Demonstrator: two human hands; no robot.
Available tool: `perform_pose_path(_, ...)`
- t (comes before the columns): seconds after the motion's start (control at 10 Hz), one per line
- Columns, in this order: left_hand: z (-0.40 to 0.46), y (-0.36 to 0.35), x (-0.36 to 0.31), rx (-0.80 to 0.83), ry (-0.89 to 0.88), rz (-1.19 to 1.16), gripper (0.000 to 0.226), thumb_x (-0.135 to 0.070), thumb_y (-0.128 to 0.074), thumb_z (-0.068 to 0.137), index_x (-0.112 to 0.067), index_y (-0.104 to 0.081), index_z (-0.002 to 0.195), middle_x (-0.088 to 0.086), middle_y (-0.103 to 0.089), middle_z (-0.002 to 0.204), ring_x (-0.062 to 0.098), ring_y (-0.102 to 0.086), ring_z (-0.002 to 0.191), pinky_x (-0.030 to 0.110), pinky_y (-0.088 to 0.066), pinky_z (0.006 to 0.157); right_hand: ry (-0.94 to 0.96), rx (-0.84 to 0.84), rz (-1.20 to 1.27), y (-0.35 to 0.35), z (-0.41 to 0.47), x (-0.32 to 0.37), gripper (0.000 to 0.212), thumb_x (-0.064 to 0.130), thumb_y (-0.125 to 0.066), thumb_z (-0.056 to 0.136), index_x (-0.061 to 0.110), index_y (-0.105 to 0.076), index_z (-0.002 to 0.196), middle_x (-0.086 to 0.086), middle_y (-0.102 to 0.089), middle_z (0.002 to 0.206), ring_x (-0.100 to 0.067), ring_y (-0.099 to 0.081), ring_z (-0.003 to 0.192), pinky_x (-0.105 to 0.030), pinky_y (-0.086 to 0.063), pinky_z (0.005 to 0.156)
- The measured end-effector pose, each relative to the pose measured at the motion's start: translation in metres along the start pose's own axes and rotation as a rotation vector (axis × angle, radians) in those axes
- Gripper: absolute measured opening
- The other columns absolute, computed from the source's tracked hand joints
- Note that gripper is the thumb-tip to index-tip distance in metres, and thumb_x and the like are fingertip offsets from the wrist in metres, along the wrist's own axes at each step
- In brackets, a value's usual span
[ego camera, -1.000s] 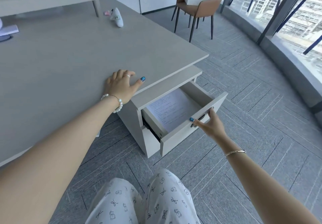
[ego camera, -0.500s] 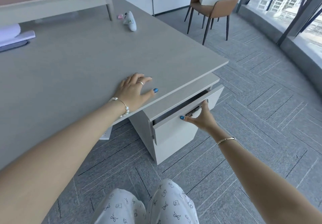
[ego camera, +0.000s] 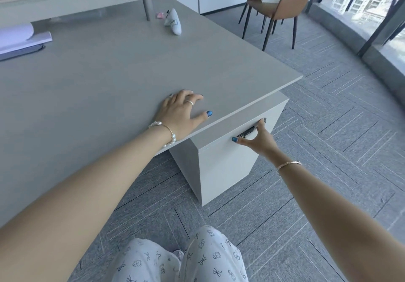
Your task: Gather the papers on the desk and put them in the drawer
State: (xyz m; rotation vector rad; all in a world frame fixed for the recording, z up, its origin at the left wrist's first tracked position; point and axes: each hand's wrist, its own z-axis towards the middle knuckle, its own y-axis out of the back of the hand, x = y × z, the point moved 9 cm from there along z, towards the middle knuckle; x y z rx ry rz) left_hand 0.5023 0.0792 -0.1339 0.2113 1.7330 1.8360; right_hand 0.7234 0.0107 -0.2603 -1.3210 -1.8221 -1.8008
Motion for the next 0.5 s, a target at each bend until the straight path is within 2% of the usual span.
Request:
perform_pose_path(0.1,-0.001,0.003,-0.001,-0.005,-0.002,-0.010,0.056,-0.053,-0.046,0.087,-0.025,-0.041,0.136,0.002,-0.035,0.147,0.019,-0.028,0.140,0.035,-0.014,0.117,-0.018,0.008,-0.010,0.005,-0.004,0.004,0.077,0.044,-0.080,0.065,0.007,-0.036,0.117,-0.006,-0.052,0.104,-0.029,-0.056,0.105,-0.029,-0.035,0.072)
perform_pose_path(0.2,-0.003,0.004,-0.002,-0.007,-0.002,-0.021,0.056,-0.051,-0.046,0.087,-0.024,-0.042,0.136,0.002,-0.035,0.148,0.019,-0.026,0.141,0.035,-0.013,0.118,-0.012,-0.025,-0.077,0.015,-0.011,0.011,0.083,0.040,-0.076,0.071,0.003,-0.035,0.133,-0.016,-0.055,0.129,-0.032,-0.050,0.121,-0.033,-0.039,0.082)
perform_pose_path(0.3,-0.005,0.001,-0.002,0.043,0.002,-0.032,0.057,-0.050,-0.045,0.088,-0.024,-0.039,0.138,0.003,-0.032,0.151,0.020,-0.023,0.143,0.036,-0.011,0.118,-0.023,-0.070,-0.065,0.021,-0.028,0.015,0.095,0.041,-0.074,0.074,0.003,-0.024,0.145,-0.014,-0.039,0.149,-0.028,-0.036,0.137,-0.033,-0.034,0.103)
perform_pose_path(0.5,-0.015,0.004,0.001,0.138,0.060,-0.103,0.057,-0.047,-0.048,0.089,-0.021,-0.039,0.139,0.004,-0.030,0.152,0.021,-0.024,0.142,0.033,-0.016,0.116,0.085,-0.124,0.003,0.026,-0.067,0.038,0.091,0.046,-0.074,0.072,0.008,-0.033,0.143,-0.008,-0.047,0.145,-0.023,-0.041,0.135,-0.033,-0.034,0.106)
